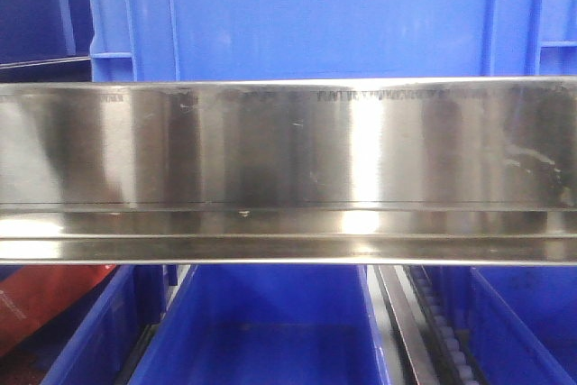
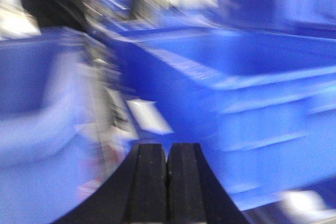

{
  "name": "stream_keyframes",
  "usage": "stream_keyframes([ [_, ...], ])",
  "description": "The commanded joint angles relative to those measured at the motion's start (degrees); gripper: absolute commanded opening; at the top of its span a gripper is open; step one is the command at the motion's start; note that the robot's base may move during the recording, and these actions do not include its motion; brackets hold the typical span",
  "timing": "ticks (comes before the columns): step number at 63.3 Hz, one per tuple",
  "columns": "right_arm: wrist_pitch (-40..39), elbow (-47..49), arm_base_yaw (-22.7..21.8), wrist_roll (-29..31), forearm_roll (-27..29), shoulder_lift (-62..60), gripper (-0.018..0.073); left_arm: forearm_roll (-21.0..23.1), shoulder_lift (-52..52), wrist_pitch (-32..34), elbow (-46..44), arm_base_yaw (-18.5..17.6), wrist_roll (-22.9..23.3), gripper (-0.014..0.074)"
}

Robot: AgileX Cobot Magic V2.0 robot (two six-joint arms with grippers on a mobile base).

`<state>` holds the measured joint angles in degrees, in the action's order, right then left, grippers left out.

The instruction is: Place cylindrical capacitor in blue bin on shelf

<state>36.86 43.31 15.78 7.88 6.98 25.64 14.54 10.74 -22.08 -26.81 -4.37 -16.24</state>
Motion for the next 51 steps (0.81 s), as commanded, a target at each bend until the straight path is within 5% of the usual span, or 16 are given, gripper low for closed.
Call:
stream_keyframes([
  [1, -1.4, -0.1, -0.3, 0.0, -0.5, -0.2, -0.0155, -0.6, -5.8, 3.9, 6.1, 2.8, 0.4, -0.0092],
  [9, -1.4, -0.1, -0.3, 0.0, -0.5, -0.2, -0.0155, -3.5, -10.7, 6.5, 15.0, 6.1, 6.2, -0.0102],
  [28, -1.4, -0.1, -0.3, 0.0, -0.5, -0.2, -0.0155, -8.4, -10.7, 19.4, 26.8, 6.7, 9.6, -0.0102],
  [35, -1.4, -0.1, -0.3, 0.0, -0.5, -0.2, -0.0155, -12.9, -10.7, 17.3, 26.8, 6.7, 12.4, -0.0102],
  [51, -1.4, -0.1, -0.3, 0.0, -0.5, -0.2, -0.0155, -13.3, -10.7, 17.9, 26.8, 6.7, 12.4, -0.0102],
])
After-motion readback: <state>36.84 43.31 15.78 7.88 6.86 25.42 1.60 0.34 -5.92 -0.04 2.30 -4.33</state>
